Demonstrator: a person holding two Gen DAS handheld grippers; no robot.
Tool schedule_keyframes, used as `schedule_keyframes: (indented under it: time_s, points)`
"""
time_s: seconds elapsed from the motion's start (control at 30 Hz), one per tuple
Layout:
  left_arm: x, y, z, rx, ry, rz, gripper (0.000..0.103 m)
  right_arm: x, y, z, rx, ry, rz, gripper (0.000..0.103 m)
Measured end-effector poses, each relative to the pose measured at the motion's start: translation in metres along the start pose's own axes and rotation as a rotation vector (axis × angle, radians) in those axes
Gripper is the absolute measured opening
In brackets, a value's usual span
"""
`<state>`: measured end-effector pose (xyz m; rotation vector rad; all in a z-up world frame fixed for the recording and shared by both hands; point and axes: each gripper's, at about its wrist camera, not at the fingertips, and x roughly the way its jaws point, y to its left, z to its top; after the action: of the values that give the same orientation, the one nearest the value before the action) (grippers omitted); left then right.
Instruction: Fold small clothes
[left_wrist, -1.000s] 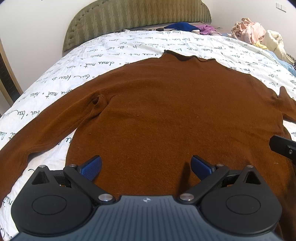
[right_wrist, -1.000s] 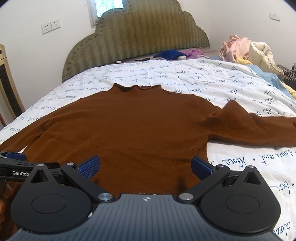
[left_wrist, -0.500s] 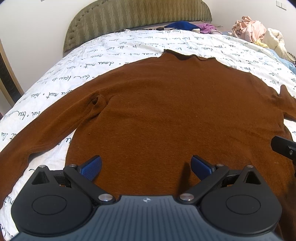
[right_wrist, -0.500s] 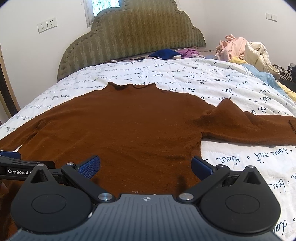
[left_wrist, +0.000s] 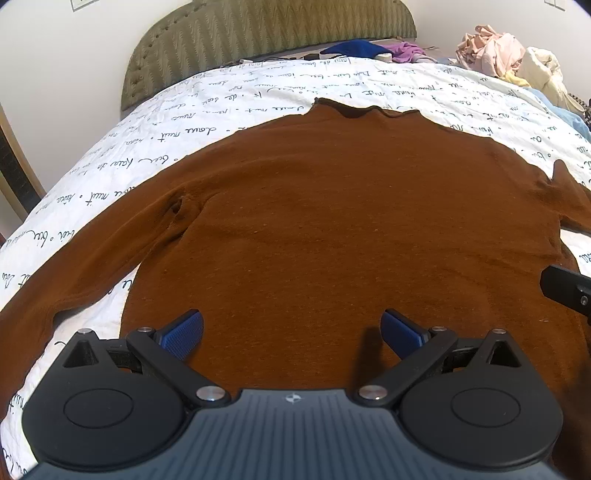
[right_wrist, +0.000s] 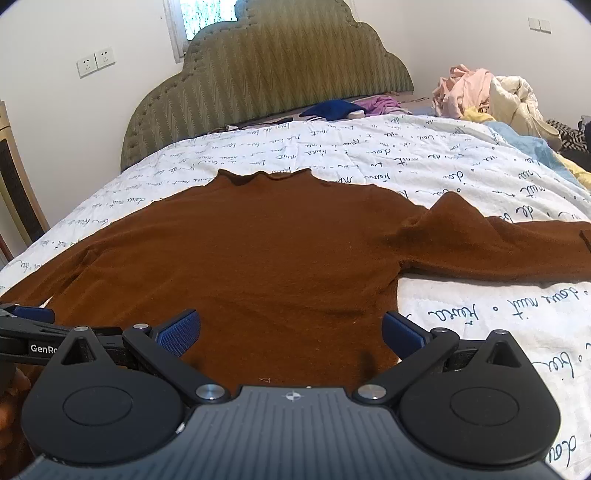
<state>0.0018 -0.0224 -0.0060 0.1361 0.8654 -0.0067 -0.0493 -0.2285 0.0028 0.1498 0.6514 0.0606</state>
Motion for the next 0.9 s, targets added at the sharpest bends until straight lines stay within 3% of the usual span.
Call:
schedule_keyframes:
  time_s: [0.6, 0.77, 0.9]
  points:
    - [-0.007, -0.02, 0.008, 0.023, -0.022, -0.028, 0.103, -0.014, -0.028, -0.004, 0.01, -0.03, -0.03, 0.103]
    - [-0.007, -0.03, 0.01, 0.042, -0.022, -0.044, 0.103, -0.022, -0.061, -0.003, -0.034, -0.051, -0.172, 0.103]
    - [-0.007, -0.033, 0.01, 0.054, -0.021, -0.047, 0.103, -0.034, -0.109, 0.004, 0.04, -0.118, -0.318, 0.102]
